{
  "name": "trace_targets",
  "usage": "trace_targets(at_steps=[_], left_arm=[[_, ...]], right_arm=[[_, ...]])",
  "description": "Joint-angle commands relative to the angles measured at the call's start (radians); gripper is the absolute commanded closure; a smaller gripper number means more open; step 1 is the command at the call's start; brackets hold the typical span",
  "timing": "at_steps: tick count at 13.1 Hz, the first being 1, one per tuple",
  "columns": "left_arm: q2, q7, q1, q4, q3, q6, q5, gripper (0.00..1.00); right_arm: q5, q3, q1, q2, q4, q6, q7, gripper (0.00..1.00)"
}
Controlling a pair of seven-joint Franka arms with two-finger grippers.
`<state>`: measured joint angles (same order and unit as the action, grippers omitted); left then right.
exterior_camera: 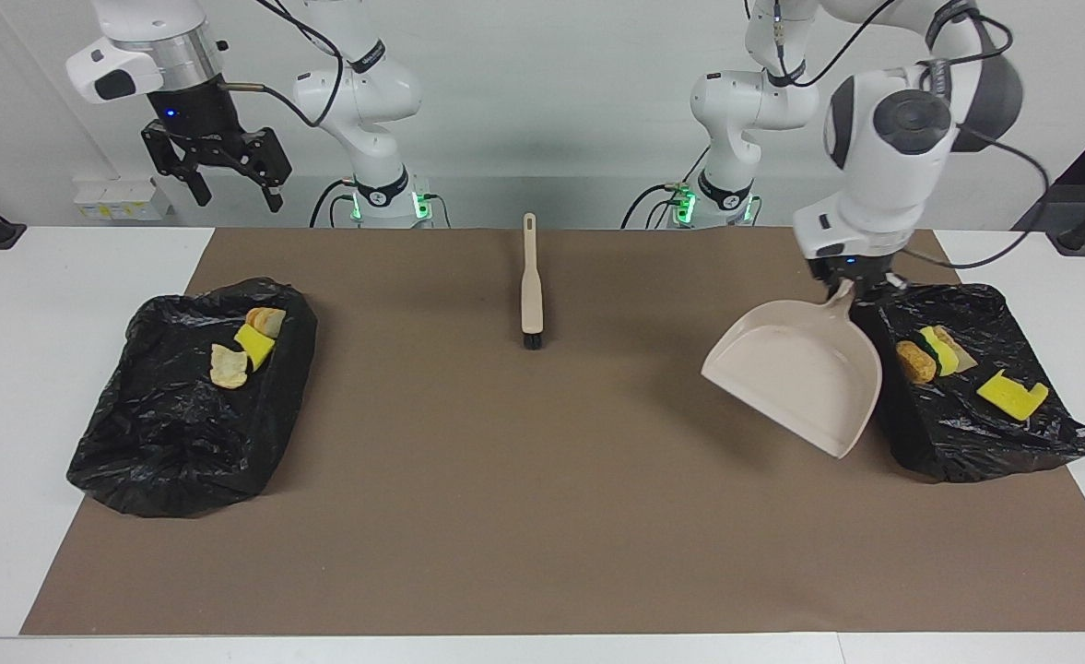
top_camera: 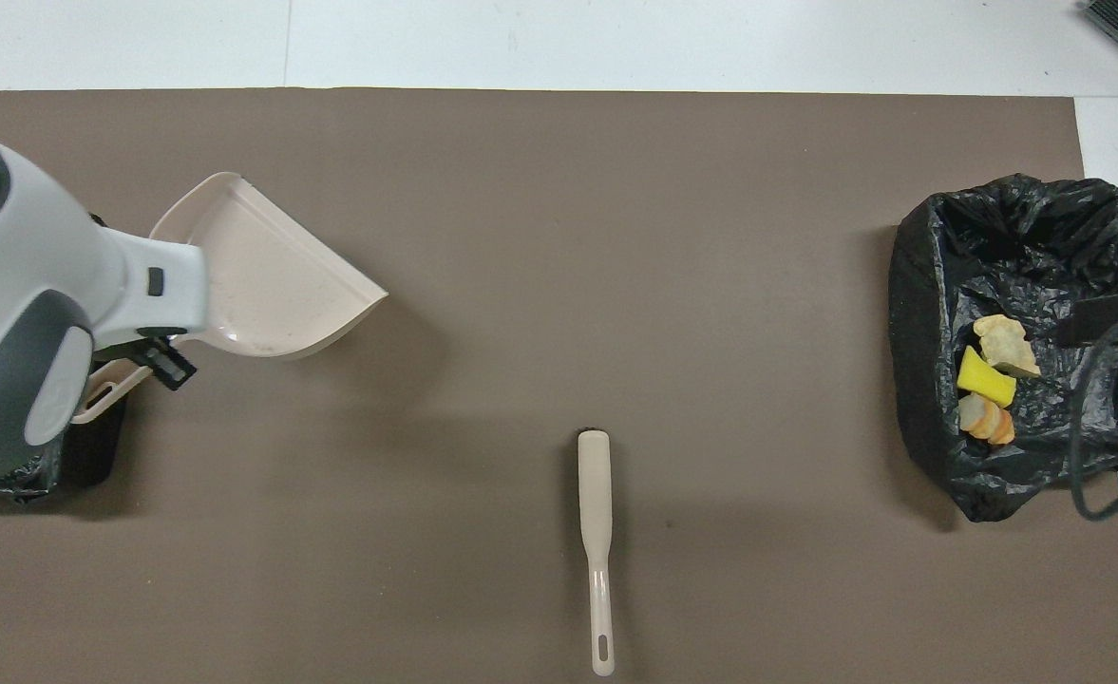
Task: Sweep and dump trash in bin
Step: 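Bring the empty dustpan back and set it mid-table with the left gripper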
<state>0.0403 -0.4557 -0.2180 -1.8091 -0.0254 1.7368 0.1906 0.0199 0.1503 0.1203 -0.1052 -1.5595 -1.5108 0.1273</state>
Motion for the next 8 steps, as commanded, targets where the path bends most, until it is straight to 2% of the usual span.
trace_targets(at_steps=[1,3,4,8], left_arm=[[0.097,0.228,-0.120,0.078,0.022,0.043,-0.057,1.00],[0.240,0.429,-0.194,0.236,0.021,0.041,-0.072,1.00],[0.275,0.492,-0.222,0.282,0.022,0.046,-0.106,1.00],[0.371,0.780,-0.340,0.344,0.024,0.139,-0.131,1.00]], right_arm=[[-0.046,-0.006,-0.036,0.029,0.056,0.037,-0.011,0.00],[-0.046,-0.003,-0.025,0.019,0.044,0.030,-0.006,0.00],[-0.048,-0.001,-0.025,0.018,0.042,0.040,-0.006,0.00],[-0.029,-0.006,-0.024,0.012,0.036,0.031,-0.017,0.00]])
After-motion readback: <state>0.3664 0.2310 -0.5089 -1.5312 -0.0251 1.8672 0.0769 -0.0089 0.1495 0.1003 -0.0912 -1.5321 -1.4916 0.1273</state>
